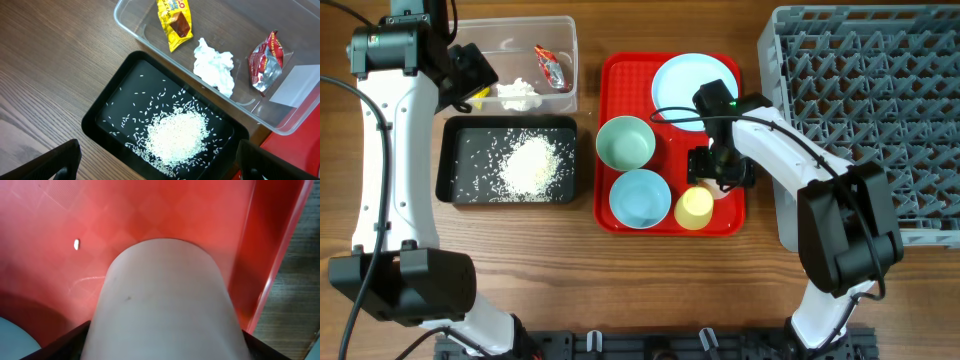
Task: Sort waste into correct bins and load items into the dishwasher rack
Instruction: 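Carry the white cup with the right gripper into the dish rack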
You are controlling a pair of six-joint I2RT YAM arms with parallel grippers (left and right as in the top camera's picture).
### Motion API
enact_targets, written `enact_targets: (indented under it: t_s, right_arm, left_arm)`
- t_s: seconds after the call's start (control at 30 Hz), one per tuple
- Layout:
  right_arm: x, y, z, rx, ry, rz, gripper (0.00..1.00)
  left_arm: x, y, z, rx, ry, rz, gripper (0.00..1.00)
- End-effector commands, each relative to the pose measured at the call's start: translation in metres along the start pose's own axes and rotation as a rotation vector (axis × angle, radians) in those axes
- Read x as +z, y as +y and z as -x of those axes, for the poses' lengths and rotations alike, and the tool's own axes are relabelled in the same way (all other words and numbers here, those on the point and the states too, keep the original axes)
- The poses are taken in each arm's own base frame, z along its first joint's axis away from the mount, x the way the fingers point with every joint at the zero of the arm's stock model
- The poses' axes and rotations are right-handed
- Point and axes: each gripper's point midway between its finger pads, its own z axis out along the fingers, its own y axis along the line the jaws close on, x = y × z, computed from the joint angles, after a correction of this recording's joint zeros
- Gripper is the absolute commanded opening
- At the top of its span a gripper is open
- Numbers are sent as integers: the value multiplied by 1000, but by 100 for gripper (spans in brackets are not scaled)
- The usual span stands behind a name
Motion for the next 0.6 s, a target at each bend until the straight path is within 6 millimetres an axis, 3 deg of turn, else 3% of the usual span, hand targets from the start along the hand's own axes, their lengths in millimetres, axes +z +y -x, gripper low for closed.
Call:
enact_targets:
  t_s: [0.0,0.2,0.43,0.57]
  right_arm:
    - [1,-3,4,9,-24,-23,81]
    - [-1,-8,21,-9,-100,-62,78]
    - [-1,-13,12,-36,-62,-80,65]
    - [-13,-16,11,-50,-38,-83,65]
  left_arm:
    - [-6,6,1,-19,-19,9,100]
    - [-6,6,1,-19,-19,9,100]
    - [-6,6,1,-19,-19,10,100]
    - [-6,6,1,-19,-19,9,100]
